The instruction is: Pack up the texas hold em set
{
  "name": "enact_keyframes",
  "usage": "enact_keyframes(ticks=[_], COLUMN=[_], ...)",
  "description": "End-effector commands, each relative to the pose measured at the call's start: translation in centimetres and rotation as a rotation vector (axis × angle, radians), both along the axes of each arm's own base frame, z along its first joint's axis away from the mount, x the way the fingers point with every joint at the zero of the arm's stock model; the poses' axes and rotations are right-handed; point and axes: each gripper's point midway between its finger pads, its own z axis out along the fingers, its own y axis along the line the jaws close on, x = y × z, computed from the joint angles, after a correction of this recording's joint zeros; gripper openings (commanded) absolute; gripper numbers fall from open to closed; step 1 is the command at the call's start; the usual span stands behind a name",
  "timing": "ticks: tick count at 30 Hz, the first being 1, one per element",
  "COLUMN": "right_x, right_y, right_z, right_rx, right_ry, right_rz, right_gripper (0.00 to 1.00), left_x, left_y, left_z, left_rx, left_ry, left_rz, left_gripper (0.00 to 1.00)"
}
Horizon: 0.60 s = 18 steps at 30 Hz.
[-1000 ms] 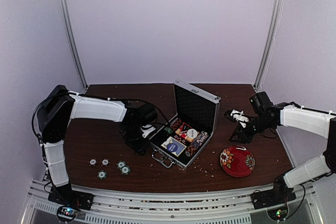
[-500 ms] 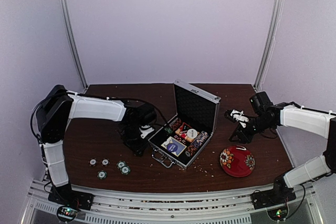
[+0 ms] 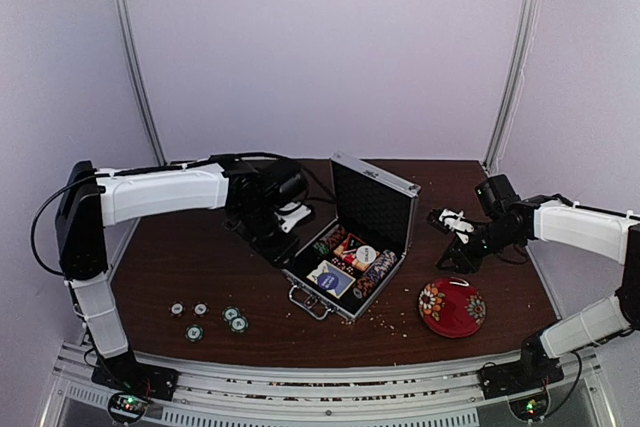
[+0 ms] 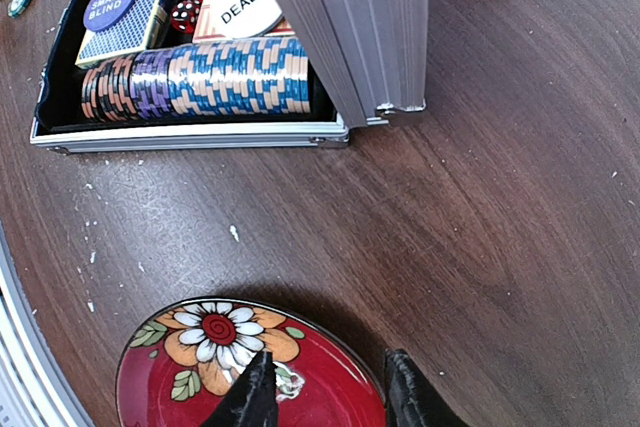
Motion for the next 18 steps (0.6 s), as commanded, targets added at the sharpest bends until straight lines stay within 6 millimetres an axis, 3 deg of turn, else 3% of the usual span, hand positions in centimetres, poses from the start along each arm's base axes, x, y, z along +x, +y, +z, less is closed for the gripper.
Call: enact_keyframes(ticks=[1, 6, 9, 18], right_x=[0.5, 0.5, 0.4, 0.5], right_y=[0.2, 0.2, 0.2, 0.2], right_z=[0.8, 0.7, 0.5, 0.4], right_rx=[0.002, 0.003, 0.001, -0.001], right_ry=[-0.025, -0.022, -0.015, -0.013], right_rz=[0.003, 0.005, 0.004, 0.003], right_gripper=[0.37, 0.37, 0.37, 0.36], left_x=[-1.5, -2.2, -2.6, -4.5], left_y=[-5.5, -10.6, -12.5, -14.8], left_z=[2.8, 4.0, 3.3, -0.9], left_rx=[-0.166, -0.334, -0.412, -0.408], left_ry=[-0.038, -0.131, -0.138, -0.150], left_rz=[-0.104, -0.168, -0.185, -0.227], left_gripper=[0.35, 0.35, 0.35, 0.35])
